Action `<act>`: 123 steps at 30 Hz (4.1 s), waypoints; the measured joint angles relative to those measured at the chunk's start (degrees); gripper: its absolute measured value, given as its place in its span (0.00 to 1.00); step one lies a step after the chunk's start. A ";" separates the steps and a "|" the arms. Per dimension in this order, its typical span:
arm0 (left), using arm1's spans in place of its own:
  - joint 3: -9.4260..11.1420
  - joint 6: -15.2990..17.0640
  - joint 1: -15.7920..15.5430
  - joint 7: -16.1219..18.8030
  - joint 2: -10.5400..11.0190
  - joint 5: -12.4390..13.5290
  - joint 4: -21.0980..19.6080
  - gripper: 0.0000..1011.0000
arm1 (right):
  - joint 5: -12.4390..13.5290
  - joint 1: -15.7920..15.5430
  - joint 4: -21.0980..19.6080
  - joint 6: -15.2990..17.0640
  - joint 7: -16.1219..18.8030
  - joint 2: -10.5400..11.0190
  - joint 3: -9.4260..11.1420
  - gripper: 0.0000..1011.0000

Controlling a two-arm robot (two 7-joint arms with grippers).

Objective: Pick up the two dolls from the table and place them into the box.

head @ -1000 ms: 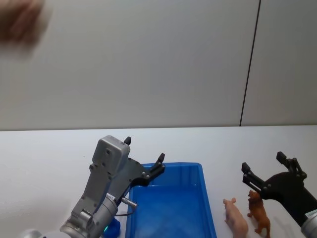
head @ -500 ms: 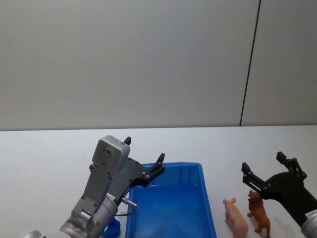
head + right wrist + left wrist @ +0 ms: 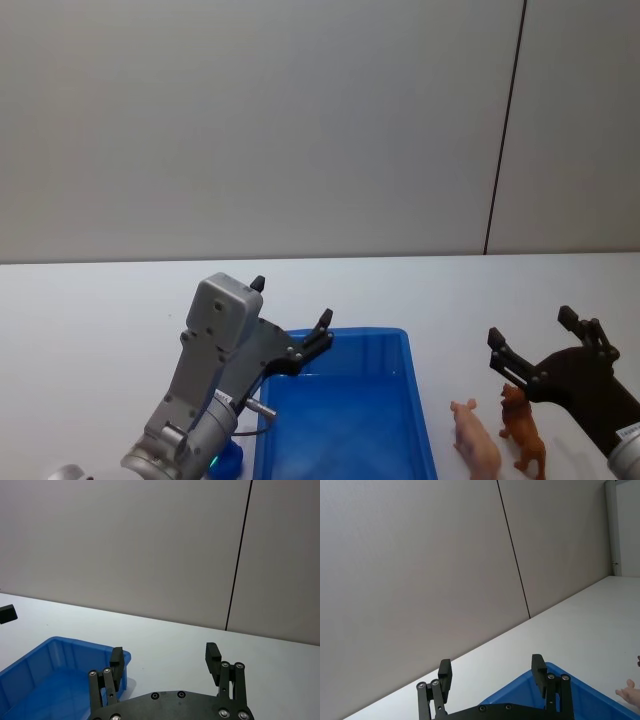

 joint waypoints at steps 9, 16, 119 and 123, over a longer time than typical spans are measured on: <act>0.00 0.00 0.00 0.00 0.00 0.00 0.00 0.99 | 0.00 0.00 0.00 0.00 0.00 0.00 0.00 0.99; 0.00 0.00 0.00 0.00 0.00 0.00 0.00 0.99 | 0.00 0.00 0.00 0.00 0.00 0.00 0.03 0.99; 0.00 0.00 0.00 0.00 0.00 0.00 0.00 0.99 | -4.26 1.56 16.72 3.58 4.46 -2.37 -0.27 0.36; 0.00 0.00 0.00 0.00 0.00 0.00 0.00 0.99 | -4.22 1.45 16.12 3.74 4.53 -2.44 -0.32 0.33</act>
